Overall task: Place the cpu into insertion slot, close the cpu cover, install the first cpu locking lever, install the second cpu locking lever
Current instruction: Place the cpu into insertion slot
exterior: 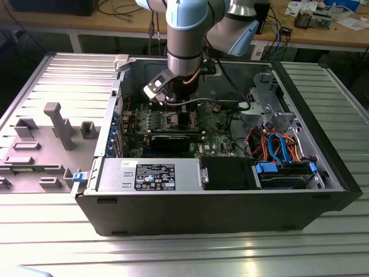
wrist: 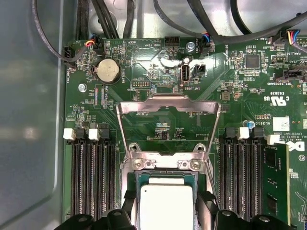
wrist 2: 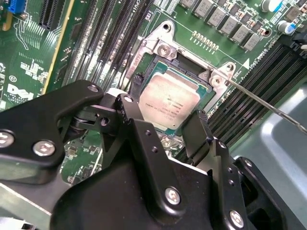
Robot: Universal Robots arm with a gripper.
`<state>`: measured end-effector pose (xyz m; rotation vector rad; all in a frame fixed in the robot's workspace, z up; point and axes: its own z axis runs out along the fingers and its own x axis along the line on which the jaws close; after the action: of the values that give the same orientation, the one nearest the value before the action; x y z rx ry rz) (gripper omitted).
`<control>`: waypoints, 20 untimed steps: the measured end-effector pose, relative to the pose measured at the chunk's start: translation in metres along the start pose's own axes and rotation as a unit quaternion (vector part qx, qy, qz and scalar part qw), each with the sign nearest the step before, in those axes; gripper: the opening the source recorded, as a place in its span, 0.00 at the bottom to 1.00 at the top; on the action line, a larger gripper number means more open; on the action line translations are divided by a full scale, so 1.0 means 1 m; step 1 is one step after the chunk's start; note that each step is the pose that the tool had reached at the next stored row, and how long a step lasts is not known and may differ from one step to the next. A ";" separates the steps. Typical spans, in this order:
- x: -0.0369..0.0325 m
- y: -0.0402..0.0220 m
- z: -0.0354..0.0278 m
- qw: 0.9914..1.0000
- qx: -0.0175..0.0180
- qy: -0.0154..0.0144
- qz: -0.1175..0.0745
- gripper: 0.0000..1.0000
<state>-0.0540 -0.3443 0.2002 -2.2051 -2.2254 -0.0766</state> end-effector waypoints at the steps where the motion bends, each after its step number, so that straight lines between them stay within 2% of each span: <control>1: 0.0000 0.0000 -0.0006 1.000 0.000 0.000 0.000 0.61; 10: 0.0005 0.0004 -0.0122 1.000 0.001 0.000 0.000 0.61; 12: 0.0006 0.0006 -0.0156 1.000 0.002 0.000 0.000 0.47; 14: 0.0007 0.0007 -0.0175 1.000 0.002 -0.001 0.000 0.47; 17: 0.0008 0.0008 -0.0197 1.000 0.003 -0.002 0.000 0.29; 18: 0.0009 0.0009 -0.0201 1.000 0.003 -0.002 0.000 0.29; 20: 0.0009 0.0010 -0.0206 1.000 0.003 -0.003 0.000 0.16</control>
<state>-0.0537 -0.3442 0.2208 -2.2050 -2.2267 -0.0621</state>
